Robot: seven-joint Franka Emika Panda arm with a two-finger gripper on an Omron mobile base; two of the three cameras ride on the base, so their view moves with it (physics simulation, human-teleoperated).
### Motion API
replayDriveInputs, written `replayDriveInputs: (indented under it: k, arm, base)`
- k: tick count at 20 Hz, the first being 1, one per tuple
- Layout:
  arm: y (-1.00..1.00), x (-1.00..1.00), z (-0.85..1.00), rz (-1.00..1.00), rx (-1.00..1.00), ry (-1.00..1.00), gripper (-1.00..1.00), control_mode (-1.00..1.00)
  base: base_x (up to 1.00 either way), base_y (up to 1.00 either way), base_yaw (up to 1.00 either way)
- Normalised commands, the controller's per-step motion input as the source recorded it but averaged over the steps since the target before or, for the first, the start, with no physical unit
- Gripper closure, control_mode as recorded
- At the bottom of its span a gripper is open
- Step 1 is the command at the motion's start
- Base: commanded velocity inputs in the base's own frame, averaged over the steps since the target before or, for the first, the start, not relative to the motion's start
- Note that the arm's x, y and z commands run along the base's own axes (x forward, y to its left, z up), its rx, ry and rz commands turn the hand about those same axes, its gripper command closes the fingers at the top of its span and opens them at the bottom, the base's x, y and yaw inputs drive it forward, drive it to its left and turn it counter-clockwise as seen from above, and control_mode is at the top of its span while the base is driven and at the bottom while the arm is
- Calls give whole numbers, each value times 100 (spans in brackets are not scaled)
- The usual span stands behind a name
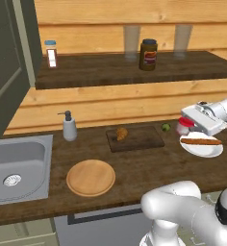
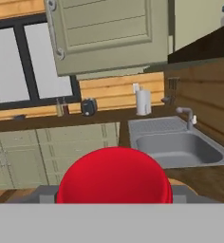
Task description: From the different types of pastries on the counter, select a croissant and place it on the cutting board. Then retrieve a jar of jam from the cabinet and place it alongside the croissant on the cutting board.
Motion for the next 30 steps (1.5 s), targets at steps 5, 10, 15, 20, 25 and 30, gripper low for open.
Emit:
replayDriveInputs:
  k: [5, 10, 15, 20, 25, 30]
  arm:
    - [-14, 0, -32, 3, 6, -9, 100, -100]
    - [0, 40, 0, 0, 6, -11, 100, -100]
    - [8, 21, 0, 0, -1, -4, 100, -100]
    - [32, 2, 2, 0, -17, 6, 100, -100]
    - [22, 6, 0, -1, -13, 22, 100, -100]
    - [-5, 0, 0, -1, -5, 15, 100, -100]
  base:
    - [0, 0, 0]
    - [0, 0, 0]
    - [0, 0, 0]
    - [0, 0, 0]
    - [0, 0, 0]
    - [0, 0, 0]
